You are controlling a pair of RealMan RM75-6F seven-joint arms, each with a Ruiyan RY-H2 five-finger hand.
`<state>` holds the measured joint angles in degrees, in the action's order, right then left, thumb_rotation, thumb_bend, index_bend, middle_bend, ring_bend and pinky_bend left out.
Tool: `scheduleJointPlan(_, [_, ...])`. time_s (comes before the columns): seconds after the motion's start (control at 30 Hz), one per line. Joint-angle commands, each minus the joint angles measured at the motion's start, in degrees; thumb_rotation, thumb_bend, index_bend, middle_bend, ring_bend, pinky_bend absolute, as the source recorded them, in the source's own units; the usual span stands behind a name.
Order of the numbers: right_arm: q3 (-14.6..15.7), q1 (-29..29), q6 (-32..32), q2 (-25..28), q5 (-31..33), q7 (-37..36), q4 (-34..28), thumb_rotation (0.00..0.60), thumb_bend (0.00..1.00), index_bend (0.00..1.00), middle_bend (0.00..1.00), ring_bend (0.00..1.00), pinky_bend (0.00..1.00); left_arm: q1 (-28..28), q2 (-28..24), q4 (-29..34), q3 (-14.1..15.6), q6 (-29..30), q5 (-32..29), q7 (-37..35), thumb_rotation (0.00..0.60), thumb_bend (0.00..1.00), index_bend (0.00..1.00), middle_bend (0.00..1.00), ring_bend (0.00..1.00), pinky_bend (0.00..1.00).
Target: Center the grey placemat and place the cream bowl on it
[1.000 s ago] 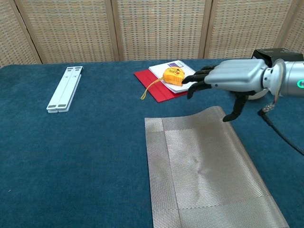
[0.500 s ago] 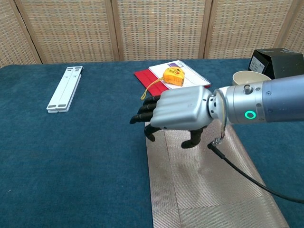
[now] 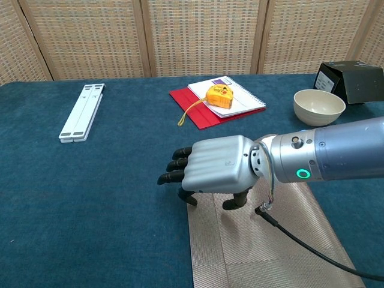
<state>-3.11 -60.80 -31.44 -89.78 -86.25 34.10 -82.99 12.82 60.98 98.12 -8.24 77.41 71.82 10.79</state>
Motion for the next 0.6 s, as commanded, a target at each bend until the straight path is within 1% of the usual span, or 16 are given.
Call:
scheduleJointPlan(0.03, [0.4,0.0,-0.2,-0.1,0.4,0.8,0.0,0.600,0.48,0.40,0.00,0.00,0.00,0.1,0.0,0.0,0.1,-0.1,0.1,-0.1,0.600,0.00,0.00,0.00,0.00,0.00])
scheduleJointPlan(0.33, [0.9,-0.4,-1.2,-0.9,1.0,1.0,-1.4,0.600,0.50,0.40,0.00,0.00,0.00,0.1,0.1,0.2,0.2,0.0,0.1,0.4,0.600,0.00,0.00,0.00,0.00,0.00])
scheduleJointPlan(0.6, [1.6,-0.8,-1.0,-1.9,1.9,2.3,-0.4,0.600,0.51,0.42,0.00,0.00,0.00,0.1,0.0,0.2,0.2,0.0,-0.1,0.2,0.600,0.00,0.00,0.00,0.00,0.00])
